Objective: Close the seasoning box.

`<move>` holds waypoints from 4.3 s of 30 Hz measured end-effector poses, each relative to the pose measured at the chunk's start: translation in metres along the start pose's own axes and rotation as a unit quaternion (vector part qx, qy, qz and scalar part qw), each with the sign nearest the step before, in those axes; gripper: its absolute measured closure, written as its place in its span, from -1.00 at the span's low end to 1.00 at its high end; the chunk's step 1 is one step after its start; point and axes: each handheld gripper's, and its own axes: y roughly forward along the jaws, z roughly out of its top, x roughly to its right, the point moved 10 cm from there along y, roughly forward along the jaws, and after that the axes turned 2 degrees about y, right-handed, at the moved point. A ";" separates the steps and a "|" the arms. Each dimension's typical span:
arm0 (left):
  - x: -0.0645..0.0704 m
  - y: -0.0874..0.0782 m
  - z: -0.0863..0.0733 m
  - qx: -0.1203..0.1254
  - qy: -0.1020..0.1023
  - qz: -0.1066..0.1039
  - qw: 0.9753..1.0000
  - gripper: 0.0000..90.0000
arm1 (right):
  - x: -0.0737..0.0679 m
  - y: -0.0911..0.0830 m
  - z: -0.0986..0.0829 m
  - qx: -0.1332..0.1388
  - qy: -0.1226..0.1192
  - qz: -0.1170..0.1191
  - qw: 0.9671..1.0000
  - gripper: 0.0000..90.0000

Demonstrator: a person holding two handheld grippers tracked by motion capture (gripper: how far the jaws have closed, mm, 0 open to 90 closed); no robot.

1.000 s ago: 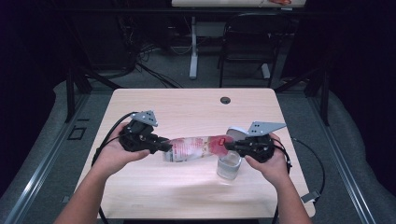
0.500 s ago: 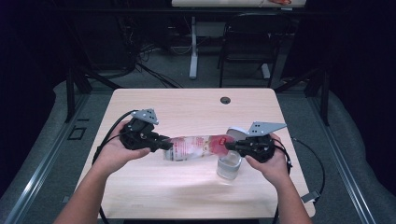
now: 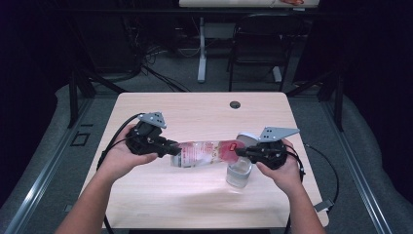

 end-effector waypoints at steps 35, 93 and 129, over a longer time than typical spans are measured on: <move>0.001 -0.002 0.011 -0.016 0.007 0.007 1.000 0.72 | 0.003 -0.002 -0.002 0.000 0.009 0.000 1.000 0.98; 0.009 -0.004 0.037 -0.027 0.031 0.006 0.999 0.73 | 0.009 -0.006 -0.009 -0.007 0.013 -0.015 1.000 0.97; 0.012 -0.007 0.045 -0.023 0.041 0.006 0.999 0.75 | 0.007 -0.011 -0.008 -0.008 0.011 -0.021 1.000 0.97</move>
